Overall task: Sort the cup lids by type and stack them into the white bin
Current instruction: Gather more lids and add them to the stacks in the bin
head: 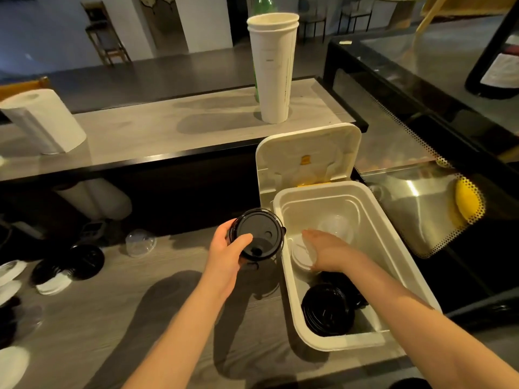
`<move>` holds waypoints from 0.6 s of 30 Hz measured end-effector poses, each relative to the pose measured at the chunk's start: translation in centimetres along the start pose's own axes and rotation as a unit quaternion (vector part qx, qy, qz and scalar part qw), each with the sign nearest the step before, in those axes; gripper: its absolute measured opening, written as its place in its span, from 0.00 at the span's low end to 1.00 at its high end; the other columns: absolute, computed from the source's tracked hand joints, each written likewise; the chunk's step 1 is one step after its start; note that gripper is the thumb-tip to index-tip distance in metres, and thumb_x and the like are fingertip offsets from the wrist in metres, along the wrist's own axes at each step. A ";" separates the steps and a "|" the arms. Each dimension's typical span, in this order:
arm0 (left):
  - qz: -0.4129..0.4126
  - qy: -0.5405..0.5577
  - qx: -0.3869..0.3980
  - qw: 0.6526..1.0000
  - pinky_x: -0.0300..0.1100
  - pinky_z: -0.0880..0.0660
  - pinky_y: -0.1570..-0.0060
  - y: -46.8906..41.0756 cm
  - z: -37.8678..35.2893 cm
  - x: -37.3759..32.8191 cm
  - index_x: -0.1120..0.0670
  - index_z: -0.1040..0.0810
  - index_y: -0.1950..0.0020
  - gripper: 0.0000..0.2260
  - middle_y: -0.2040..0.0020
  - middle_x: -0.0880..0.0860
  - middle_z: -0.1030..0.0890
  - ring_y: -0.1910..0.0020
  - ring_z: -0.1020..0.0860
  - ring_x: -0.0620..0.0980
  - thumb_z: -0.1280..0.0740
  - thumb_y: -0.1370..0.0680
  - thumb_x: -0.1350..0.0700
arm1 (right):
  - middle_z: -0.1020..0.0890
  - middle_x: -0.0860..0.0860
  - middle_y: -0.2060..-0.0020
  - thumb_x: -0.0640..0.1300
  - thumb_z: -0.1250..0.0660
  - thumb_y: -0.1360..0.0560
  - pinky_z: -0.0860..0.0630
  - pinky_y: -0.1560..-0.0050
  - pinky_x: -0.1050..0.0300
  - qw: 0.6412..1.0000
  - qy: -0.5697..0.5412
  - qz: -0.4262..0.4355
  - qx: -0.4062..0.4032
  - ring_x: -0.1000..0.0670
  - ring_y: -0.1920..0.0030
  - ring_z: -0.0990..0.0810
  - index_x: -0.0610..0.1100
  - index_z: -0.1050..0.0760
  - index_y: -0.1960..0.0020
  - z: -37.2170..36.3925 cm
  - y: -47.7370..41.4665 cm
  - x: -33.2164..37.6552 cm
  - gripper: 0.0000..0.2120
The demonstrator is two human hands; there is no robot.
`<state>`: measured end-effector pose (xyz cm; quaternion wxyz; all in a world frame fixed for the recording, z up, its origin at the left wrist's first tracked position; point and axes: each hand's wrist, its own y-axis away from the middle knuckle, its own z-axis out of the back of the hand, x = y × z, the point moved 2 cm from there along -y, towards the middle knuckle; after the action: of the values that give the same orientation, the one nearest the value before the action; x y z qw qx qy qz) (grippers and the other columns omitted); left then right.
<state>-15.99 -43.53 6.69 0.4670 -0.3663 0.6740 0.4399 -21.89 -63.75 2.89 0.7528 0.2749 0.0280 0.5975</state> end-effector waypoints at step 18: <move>-0.086 -0.320 0.186 0.925 0.45 0.26 0.41 0.5 -8.0 0.6 0.47 0.31 0.39 0.17 0.41 0.50 0.23 0.42 0.24 0.47 0.31 0.25 0.54 | 0.25 0.47 0.46 0.33 0.31 0.28 0.23 0.61 0.64 0.850 -0.508 0.053 -0.131 0.48 0.53 0.23 0.50 0.28 0.42 4.9 7.4 -3.1 0.19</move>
<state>-19.10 -50.89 7.67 0.7537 -0.1693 0.5240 0.3588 -27.53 -67.48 9.46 0.6580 0.4401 -0.4511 0.4121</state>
